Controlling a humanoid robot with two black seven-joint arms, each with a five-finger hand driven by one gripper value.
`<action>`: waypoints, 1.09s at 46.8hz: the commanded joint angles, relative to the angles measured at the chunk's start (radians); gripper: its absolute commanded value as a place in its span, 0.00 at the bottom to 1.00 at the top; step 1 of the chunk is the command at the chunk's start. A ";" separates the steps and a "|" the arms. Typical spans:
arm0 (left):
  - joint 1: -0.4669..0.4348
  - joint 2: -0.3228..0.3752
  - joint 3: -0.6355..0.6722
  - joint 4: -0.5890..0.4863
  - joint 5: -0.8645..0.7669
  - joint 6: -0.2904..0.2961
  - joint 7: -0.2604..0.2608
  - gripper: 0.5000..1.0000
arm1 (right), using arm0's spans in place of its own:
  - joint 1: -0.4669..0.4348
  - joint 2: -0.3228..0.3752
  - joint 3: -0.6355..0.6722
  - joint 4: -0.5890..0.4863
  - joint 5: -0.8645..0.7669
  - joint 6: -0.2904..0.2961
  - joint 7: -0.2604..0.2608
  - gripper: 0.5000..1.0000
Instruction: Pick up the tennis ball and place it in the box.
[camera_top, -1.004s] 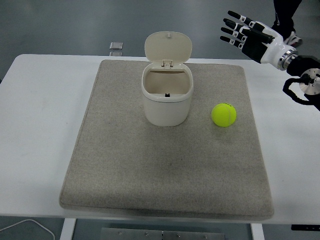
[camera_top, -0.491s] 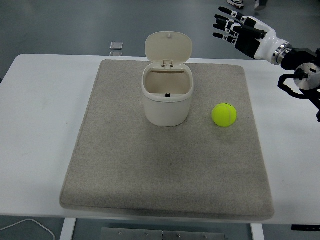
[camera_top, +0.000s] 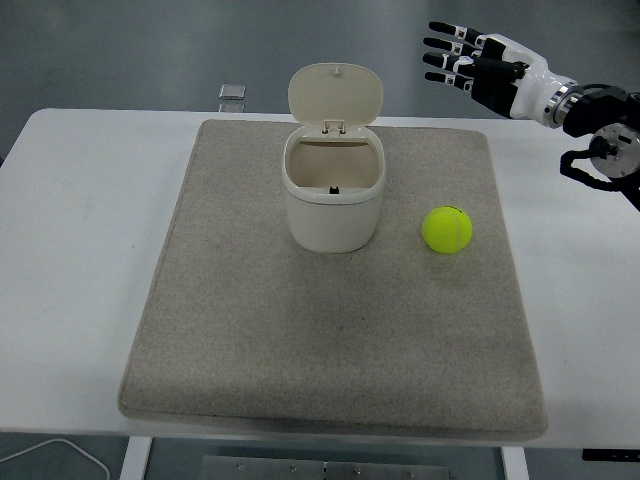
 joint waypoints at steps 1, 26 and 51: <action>-0.001 0.000 0.000 0.000 0.000 0.000 0.000 0.99 | 0.003 -0.001 -0.012 0.002 -0.010 -0.004 0.000 0.83; 0.001 0.000 0.000 0.000 0.000 0.000 0.000 0.99 | 0.014 -0.093 -0.015 0.019 -0.112 0.047 0.000 0.83; 0.001 0.000 0.000 0.000 0.000 0.000 0.000 0.99 | 0.011 -0.199 -0.011 0.089 -0.463 0.169 0.038 0.83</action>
